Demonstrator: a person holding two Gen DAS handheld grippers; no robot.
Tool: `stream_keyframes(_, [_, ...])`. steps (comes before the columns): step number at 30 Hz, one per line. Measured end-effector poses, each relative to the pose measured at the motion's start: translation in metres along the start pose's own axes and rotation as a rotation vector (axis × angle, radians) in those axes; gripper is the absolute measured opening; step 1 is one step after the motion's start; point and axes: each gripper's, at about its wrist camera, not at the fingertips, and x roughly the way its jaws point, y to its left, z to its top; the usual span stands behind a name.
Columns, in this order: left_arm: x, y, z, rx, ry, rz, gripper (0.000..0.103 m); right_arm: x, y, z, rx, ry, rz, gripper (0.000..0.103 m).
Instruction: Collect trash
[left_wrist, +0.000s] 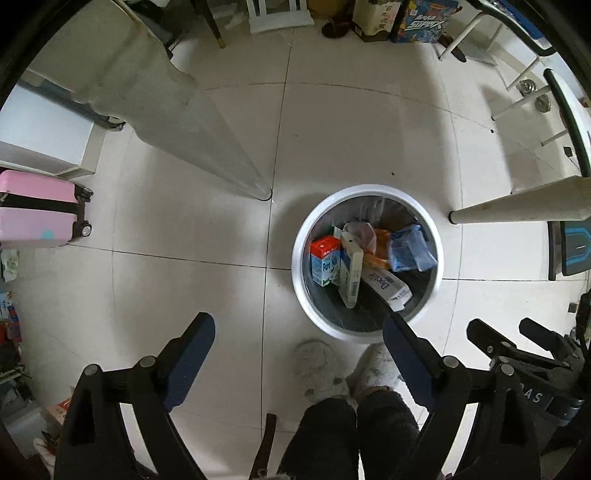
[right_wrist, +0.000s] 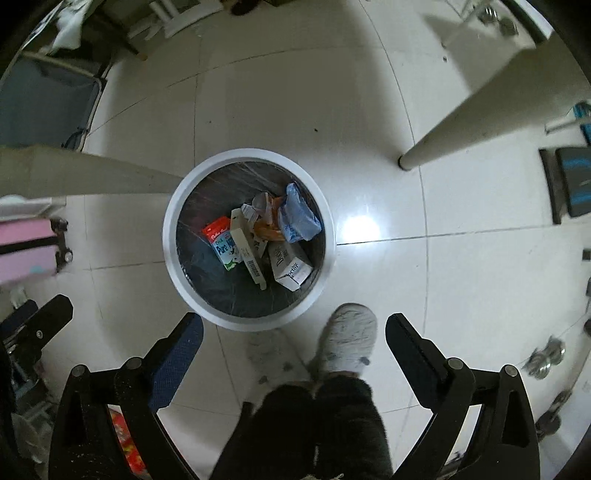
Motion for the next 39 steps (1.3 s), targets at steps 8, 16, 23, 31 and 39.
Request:
stream_keyframes(8, [-0.057,-0.001,-0.019,-0.007,-0.037,-0.009,0.093,-0.07,0.016,-0.023,-0.041,-0.043,-0.013,0.1])
stream_keyframes(16, [-0.138,0.007,-0.043,-0.017,-0.09,-0.019,0.093,-0.174,0.027,-0.059,-0.072,-0.097,-0.006,0.1])
stream_keyframes(23, [-0.223,0.019,-0.056,-0.02,-0.168,-0.024,0.093,-0.271,0.035,-0.087,-0.078,-0.146,0.034,0.1])
stream_keyframes(31, [-0.296,0.024,-0.043,-0.046,-0.271,0.005,0.093,-0.37,0.041,-0.085,-0.075,-0.223,0.126,0.1])
stream_keyframes(39, [-0.337,-0.006,0.038,-0.1,-0.323,0.01,0.093,-0.442,0.005,-0.001,-0.039,-0.29,0.159,0.1])
